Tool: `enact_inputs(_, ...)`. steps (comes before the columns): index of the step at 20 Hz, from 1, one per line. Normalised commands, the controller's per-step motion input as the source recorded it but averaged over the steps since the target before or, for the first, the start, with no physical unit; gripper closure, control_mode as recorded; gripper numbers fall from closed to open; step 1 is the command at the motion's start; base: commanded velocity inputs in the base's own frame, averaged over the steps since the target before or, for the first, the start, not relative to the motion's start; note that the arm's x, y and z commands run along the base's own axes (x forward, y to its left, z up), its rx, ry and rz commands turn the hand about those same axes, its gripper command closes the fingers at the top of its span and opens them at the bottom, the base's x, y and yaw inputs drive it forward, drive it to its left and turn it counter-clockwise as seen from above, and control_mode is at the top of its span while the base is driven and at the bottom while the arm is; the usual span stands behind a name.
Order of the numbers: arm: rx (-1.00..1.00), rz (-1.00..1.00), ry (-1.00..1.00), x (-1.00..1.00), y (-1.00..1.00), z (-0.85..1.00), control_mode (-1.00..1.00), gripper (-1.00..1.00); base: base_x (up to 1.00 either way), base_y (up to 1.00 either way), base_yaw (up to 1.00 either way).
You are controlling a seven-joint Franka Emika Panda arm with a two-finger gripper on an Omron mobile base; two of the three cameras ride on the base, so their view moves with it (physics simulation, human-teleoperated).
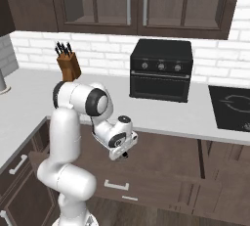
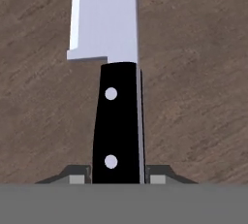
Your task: Pick up the knife from the drawer and place it on the cutting board. Then place the meat from the plate to the cutting board.
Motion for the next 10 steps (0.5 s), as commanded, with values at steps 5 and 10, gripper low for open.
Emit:
enact_inputs(5, 0.21, 0.34, 0.13, 0.23, -0.36, 0.92, -1.00, 1.00, 0.00, 0.00, 0.00)
enact_inputs(10, 0.06, 0.39, 0.10, 0.01, -0.17, 0.90, -1.00, 1.00, 0.00, 0.00, 0.00)
